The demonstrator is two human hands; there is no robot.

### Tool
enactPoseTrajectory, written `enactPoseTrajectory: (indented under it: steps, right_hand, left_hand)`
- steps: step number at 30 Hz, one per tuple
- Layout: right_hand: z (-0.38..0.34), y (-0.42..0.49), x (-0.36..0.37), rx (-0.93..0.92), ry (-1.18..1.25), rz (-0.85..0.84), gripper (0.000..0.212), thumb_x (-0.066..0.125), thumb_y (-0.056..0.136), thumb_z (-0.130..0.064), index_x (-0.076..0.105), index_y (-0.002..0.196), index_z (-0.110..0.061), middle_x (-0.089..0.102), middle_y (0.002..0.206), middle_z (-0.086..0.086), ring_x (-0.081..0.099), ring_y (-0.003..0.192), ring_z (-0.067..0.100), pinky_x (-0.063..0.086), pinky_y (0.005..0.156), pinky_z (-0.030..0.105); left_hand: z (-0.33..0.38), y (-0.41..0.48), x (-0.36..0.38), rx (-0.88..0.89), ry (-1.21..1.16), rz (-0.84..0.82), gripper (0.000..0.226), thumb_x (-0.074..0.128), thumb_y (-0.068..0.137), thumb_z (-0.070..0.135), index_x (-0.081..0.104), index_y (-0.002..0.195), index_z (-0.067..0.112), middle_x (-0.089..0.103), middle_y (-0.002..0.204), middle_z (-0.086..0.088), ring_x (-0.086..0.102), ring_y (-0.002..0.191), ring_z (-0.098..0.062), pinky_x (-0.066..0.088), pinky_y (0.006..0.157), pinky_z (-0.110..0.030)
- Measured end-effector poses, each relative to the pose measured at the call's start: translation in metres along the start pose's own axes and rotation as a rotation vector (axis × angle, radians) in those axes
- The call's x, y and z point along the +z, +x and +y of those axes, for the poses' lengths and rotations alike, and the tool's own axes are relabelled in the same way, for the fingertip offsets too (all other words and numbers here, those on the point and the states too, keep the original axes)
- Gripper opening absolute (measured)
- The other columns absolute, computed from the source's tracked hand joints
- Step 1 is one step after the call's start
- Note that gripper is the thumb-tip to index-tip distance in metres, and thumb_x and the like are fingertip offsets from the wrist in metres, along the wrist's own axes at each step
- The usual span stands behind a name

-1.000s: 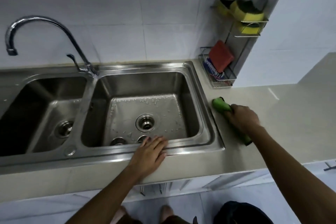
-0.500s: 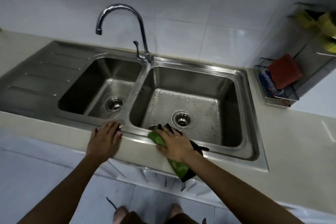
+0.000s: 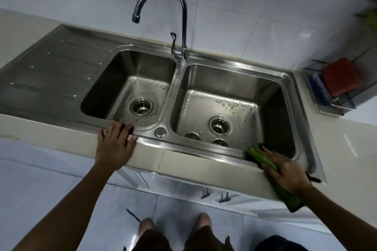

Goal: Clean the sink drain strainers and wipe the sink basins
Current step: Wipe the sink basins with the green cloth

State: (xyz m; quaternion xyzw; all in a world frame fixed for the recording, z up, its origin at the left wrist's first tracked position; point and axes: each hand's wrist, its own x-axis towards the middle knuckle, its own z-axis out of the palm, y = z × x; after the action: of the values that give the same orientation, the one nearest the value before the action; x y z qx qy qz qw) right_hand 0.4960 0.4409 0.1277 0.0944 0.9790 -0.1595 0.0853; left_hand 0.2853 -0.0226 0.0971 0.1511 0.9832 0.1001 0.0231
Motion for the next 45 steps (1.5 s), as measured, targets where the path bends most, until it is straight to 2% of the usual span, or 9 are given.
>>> enactPoseTrajectory:
  steps: [5, 11, 16, 20, 24, 28, 31, 38, 45]
  right_hand:
    - [-0.113, 0.034, 0.019, -0.068, -0.069, 0.086, 0.065, 0.027, 0.081, -0.065, 0.047, 0.138, -0.041, 0.056, 0.138, -0.008, 0.063, 0.113, 0.024, 0.052, 0.084, 0.033]
    - [-0.253, 0.099, 0.066, -0.203, -0.056, 0.066, 0.052, 0.036, 0.093, -0.057, 0.038, 0.143, -0.043, 0.035, 0.152, -0.018, 0.053, 0.128, 0.022, 0.046, 0.102, 0.038]
    - [-0.226, 0.083, 0.054, -0.227, -0.012, 0.054, 0.05, 0.041, 0.095, -0.053, 0.036, 0.143, -0.042, 0.043, 0.148, -0.014, 0.055, 0.124, 0.021, 0.049, 0.096, 0.036]
    - [-0.133, 0.029, 0.033, 0.145, -0.008, 0.112, 0.056, 0.037, 0.091, -0.062, 0.043, 0.141, -0.038, 0.063, 0.128, 0.009, 0.063, 0.105, 0.029, 0.052, 0.085, 0.039]
    - [-0.114, 0.02, 0.02, 0.507, -0.011, 0.101, 0.053, 0.037, 0.094, -0.055, 0.04, 0.143, -0.034, 0.062, 0.125, 0.017, 0.061, 0.106, 0.034, 0.05, 0.087, 0.04]
    - [-0.199, 0.059, 0.038, 0.181, 0.003, 0.045, 0.048, 0.038, 0.095, -0.055, 0.039, 0.142, -0.042, 0.046, 0.148, -0.003, 0.051, 0.126, 0.027, 0.04, 0.105, 0.039]
    - [-0.278, 0.099, 0.06, -0.036, -0.052, -0.071, 0.052, 0.028, 0.095, -0.059, 0.023, 0.146, -0.049, 0.017, 0.158, -0.019, 0.027, 0.144, 0.022, 0.022, 0.117, 0.047]
    - [-0.328, 0.163, 0.074, 0.161, -0.015, -0.161, 0.06, 0.028, 0.102, -0.042, -0.005, 0.152, -0.038, -0.016, 0.161, -0.006, -0.005, 0.149, 0.033, 0.016, 0.116, 0.058]
    - [-0.318, 0.253, 0.074, 0.237, 0.044, -0.025, 0.063, 0.033, 0.102, -0.034, -0.005, 0.153, -0.034, -0.018, 0.161, -0.003, -0.007, 0.146, 0.042, 0.033, 0.111, 0.053]
  left_hand:
    - [-0.001, 0.0, 0.002, 0.013, -0.015, 0.045, 0.065, 0.016, 0.089, 0.054, 0.05, 0.133, 0.019, 0.045, 0.143, -0.012, 0.032, 0.138, -0.033, 0.014, 0.111, -0.058]
    - [-0.004, 0.0, 0.005, 0.026, -0.019, 0.057, 0.06, 0.019, 0.091, 0.051, 0.05, 0.131, 0.018, 0.049, 0.14, -0.009, 0.035, 0.136, -0.031, 0.017, 0.11, -0.058]
    - [-0.015, 0.001, -0.003, 0.083, -0.064, 0.032, 0.066, 0.014, 0.092, 0.049, 0.05, 0.134, 0.014, 0.05, 0.14, -0.009, 0.038, 0.135, -0.029, 0.019, 0.11, -0.054]
    - [-0.041, 0.0, -0.008, 0.173, -0.093, 0.023, 0.069, 0.014, 0.091, 0.049, 0.048, 0.137, 0.011, 0.048, 0.143, -0.01, 0.037, 0.137, -0.027, 0.022, 0.112, -0.047]
    - [-0.051, 0.002, -0.012, 0.051, -0.117, 0.063, 0.067, 0.018, 0.092, 0.048, 0.045, 0.139, 0.007, 0.039, 0.149, -0.013, 0.027, 0.143, -0.029, 0.016, 0.114, -0.05]
    - [-0.047, 0.009, -0.015, -0.015, -0.145, 0.064, 0.072, 0.014, 0.089, 0.049, 0.044, 0.14, 0.007, 0.038, 0.15, -0.012, 0.025, 0.143, -0.028, 0.015, 0.115, -0.051]
    - [-0.044, 0.021, -0.019, -0.05, -0.183, 0.069, 0.069, 0.017, 0.09, 0.046, 0.039, 0.143, 0.007, 0.037, 0.151, -0.012, 0.025, 0.143, -0.027, 0.016, 0.116, -0.05]
    - [-0.072, 0.054, -0.031, -0.2, -0.193, 0.08, 0.054, 0.028, 0.101, 0.036, 0.03, 0.147, 0.008, 0.022, 0.157, -0.011, 0.011, 0.147, -0.027, 0.008, 0.118, -0.05]
    - [-0.118, 0.087, -0.032, -0.506, -0.146, 0.114, 0.054, 0.029, 0.1, 0.04, 0.038, 0.138, 0.003, 0.031, 0.15, -0.021, 0.021, 0.142, -0.036, 0.004, 0.117, -0.055]
